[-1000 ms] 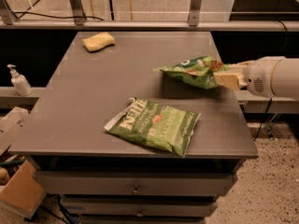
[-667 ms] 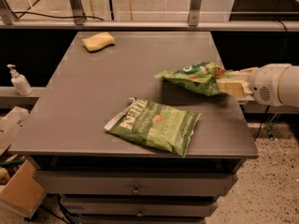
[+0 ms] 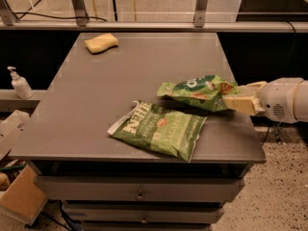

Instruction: Move green rice chip bag near green jalapeno chip bag

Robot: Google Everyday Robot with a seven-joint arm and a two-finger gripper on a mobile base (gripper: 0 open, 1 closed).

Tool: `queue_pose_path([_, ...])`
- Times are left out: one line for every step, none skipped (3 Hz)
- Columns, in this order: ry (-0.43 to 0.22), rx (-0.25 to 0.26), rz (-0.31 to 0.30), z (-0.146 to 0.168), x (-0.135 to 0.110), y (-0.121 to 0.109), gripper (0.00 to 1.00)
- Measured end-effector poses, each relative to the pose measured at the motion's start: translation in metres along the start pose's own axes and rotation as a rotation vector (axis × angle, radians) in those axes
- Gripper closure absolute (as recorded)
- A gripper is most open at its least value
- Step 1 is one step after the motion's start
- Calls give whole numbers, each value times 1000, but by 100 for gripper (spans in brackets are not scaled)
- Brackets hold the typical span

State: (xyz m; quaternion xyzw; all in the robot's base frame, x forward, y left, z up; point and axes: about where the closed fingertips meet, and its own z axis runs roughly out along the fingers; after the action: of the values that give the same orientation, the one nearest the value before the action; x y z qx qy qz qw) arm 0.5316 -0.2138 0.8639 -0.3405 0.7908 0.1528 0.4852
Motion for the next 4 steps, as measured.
queue_pose_path([11, -24, -9, 6, 4, 3, 64])
queue_pose_path([21, -48, -29, 15, 3, 2, 40])
queue_pose_path([27, -59, -42, 21, 2, 1, 16])
queue_pose_path([28, -65, -49, 22, 2, 2, 0])
